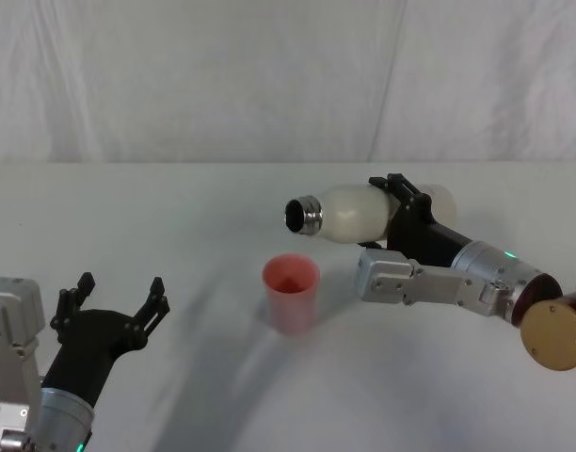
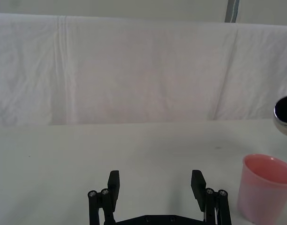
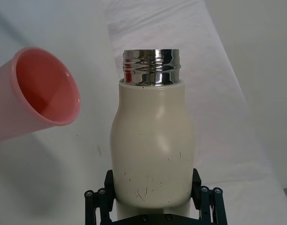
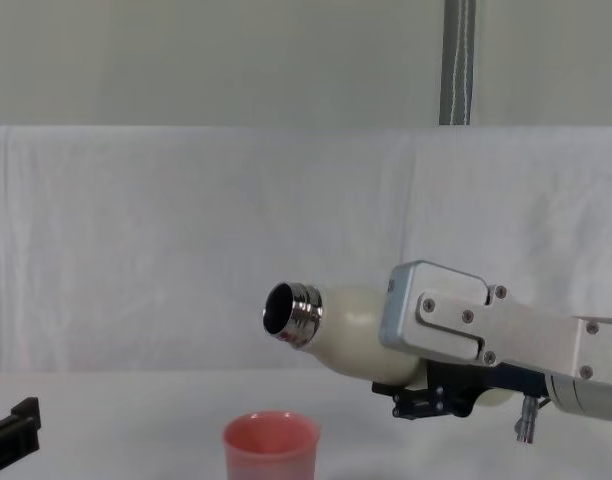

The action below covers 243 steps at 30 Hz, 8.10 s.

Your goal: Grasp the thermos with one hand and pour water into the cup lid.

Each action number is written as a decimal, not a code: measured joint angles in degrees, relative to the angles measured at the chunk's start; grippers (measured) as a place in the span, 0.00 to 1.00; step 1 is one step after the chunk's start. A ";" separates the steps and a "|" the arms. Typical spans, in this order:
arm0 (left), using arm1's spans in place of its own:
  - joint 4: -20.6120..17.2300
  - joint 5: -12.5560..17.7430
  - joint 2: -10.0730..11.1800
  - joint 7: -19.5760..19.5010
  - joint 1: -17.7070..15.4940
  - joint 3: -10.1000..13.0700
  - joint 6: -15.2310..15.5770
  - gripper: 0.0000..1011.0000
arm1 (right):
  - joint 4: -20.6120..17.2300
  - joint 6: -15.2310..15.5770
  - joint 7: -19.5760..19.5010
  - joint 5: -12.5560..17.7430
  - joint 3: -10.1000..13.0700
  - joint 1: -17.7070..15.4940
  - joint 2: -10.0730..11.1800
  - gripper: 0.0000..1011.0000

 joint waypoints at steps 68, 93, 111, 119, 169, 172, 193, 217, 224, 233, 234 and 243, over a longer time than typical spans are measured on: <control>0.00 0.00 0.00 0.00 0.00 0.00 0.00 0.99 | -0.11 3.36 -1.48 -8.67 -3.56 0.65 1.52 0.94; 0.00 0.00 0.00 0.00 0.00 0.00 0.00 0.99 | -0.99 3.99 -2.45 -11.69 -4.25 1.10 2.32 0.94; 0.00 0.00 0.00 0.00 0.00 0.00 0.00 0.99 | -1.58 4.32 -2.62 -13.12 -4.80 1.40 2.73 0.94; 0.00 0.00 0.00 0.00 0.00 0.00 0.00 0.99 | -1.70 4.27 -2.70 -13.52 -5.04 1.57 2.81 0.94; 0.00 0.00 0.00 0.00 0.00 0.00 0.00 0.99 | -2.40 4.51 -2.38 -14.47 -5.47 1.97 3.32 0.94; 0.00 0.00 0.00 0.00 0.00 0.00 0.00 0.99 | -2.39 4.55 -2.37 -14.47 -5.47 1.97 3.34 0.94; 0.00 0.00 0.00 0.00 0.00 0.00 0.00 0.99 | -2.24 4.52 -2.32 -14.49 -5.42 2.13 3.47 0.94; 0.00 0.00 0.00 0.00 0.00 0.00 0.00 0.99 | -1.81 3.10 -2.36 -9.59 -3.37 0.85 2.20 0.94; 0.00 0.00 0.00 0.00 0.00 0.00 0.00 0.99 | -2.26 2.09 -1.96 -6.69 -2.24 -0.06 1.81 0.94; 0.00 0.00 0.00 0.00 0.00 0.00 0.00 0.99 | -3.24 1.96 -1.35 -4.78 -1.20 -0.70 1.46 0.94; 0.00 0.00 0.00 0.00 0.00 0.00 0.00 0.99 | -3.51 2.02 -1.30 -4.49 -0.98 -0.84 1.40 0.94; 0.00 0.00 0.00 0.00 0.00 0.00 0.00 0.99 | -4.90 2.27 -0.48 -2.33 0.18 -1.59 1.11 0.94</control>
